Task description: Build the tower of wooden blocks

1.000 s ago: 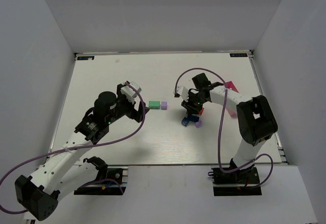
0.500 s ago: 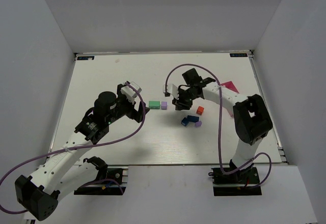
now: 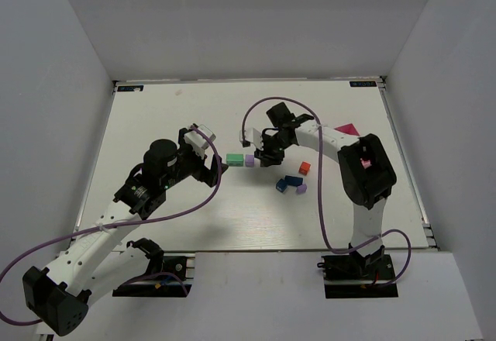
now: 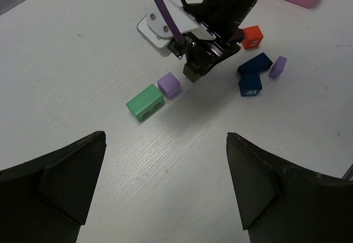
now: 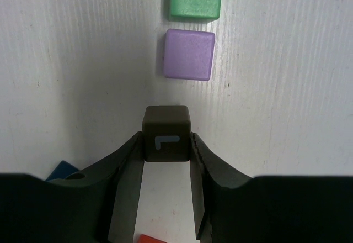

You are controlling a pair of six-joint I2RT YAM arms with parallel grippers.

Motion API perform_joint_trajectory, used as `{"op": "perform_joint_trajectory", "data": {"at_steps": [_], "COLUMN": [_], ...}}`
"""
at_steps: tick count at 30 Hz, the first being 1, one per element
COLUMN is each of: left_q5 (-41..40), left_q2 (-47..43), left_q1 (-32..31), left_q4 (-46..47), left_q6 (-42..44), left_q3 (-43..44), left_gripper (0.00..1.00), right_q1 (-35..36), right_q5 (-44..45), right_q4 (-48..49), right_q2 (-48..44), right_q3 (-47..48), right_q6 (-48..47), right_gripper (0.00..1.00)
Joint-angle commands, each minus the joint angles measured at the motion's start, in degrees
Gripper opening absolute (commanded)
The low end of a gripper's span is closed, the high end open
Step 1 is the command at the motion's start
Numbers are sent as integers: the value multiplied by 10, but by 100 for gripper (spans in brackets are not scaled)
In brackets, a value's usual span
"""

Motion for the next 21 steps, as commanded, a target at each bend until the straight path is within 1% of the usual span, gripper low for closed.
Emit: {"op": "perform_joint_trajectory", "data": {"at_steps": [1,21], "left_q5": [10,15], "left_q2": [-4,-4], "left_q1": [2,2], "left_q4": [-4,-4], "left_q6": [-2,4], "left_q3": [2,2], "left_gripper": [100,100], "right_q1": [8,17], "right_q5": [-7,9], "right_q4": [-11,-9], "right_q2": [13,61], "right_q3": [33,69], "right_q6": [-11,-7], "right_gripper": [24,28]}}
